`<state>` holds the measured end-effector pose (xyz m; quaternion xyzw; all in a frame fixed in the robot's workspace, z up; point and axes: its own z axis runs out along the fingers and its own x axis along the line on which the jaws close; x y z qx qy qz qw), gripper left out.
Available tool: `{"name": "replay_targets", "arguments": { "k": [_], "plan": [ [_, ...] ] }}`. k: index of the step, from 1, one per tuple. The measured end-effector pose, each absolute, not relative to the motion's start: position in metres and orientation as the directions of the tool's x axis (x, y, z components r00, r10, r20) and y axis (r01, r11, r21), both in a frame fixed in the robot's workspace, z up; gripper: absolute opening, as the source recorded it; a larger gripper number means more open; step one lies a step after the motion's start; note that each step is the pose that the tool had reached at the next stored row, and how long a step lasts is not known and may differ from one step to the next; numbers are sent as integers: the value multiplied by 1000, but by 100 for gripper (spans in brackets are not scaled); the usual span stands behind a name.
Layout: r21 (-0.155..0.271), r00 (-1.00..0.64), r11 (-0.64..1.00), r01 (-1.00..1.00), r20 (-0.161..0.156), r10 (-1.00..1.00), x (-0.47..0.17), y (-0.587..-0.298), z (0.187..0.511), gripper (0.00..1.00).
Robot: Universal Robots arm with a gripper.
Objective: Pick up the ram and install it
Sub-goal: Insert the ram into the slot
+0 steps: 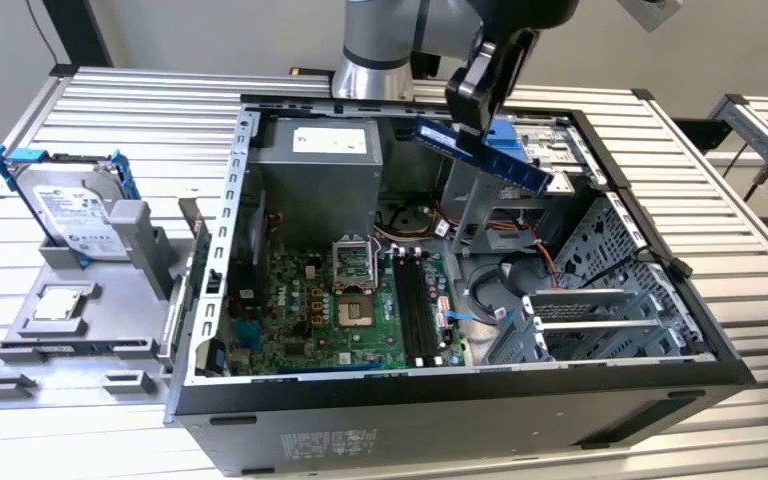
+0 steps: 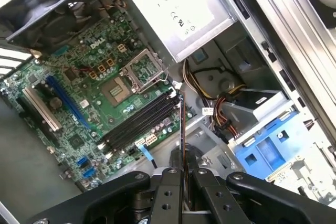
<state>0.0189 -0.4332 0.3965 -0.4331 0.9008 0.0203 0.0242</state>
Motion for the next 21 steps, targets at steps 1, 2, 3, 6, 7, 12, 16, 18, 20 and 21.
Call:
{"name": "replay_targets", "arguments": {
  "k": [1, 2, 3, 6, 7, 12, 16, 18, 20, 21],
  "plan": [
    [16, -635, 635, -772, -61, -770, 19, -433, 397, 0],
    [16, -647, 647, -762, -61, -760, 19, -433, 397, 0],
    [16, -659, 659, -752, -61, -750, 19, -433, 397, 0],
    [16, -694, 694, -719, -61, -718, 19, -433, 397, 0],
    [16, -704, 704, -710, -61, -708, 19, -433, 397, 0],
    [16, -738, 738, -674, -61, -672, 19, -433, 397, 0],
    [16, -754, 755, -656, -61, -654, 19, -433, 397, 0],
    [16, -754, 755, -656, -61, -654, 19, -433, 397, 0],
    [16, -754, 755, -656, -61, -654, 19, -433, 397, 0],
    [17, -755, 756, -655, -60, -653, 19, -433, 397, 0]
  ]
}}
